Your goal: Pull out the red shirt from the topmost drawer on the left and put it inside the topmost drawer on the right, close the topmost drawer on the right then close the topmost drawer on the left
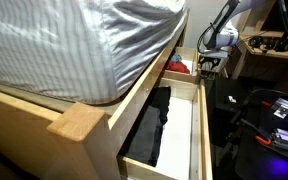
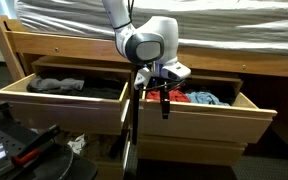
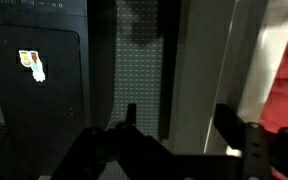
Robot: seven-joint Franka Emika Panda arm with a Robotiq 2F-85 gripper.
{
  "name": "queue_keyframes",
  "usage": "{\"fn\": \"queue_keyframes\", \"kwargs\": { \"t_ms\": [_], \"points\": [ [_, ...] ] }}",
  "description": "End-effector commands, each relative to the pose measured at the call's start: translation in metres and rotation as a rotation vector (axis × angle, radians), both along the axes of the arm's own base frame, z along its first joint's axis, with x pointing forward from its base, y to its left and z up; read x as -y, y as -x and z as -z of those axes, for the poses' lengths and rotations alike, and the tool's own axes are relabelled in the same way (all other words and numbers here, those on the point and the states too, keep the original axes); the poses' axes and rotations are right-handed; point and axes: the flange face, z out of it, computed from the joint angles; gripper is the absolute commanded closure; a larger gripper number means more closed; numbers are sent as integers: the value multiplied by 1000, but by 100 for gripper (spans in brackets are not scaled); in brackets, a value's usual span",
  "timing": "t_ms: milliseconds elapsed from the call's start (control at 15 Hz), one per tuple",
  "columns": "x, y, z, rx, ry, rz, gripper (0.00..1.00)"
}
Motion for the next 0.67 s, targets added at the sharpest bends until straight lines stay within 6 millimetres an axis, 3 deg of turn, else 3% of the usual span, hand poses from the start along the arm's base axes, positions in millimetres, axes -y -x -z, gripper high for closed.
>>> {"fn": "queue_keyframes", "kwargs": {
  "t_ms": [0, 600],
  "points": [
    [0, -5, -2, 94, 9, 7, 0],
    [-5, -13, -3, 157, 3, 19, 0]
  ]
}}
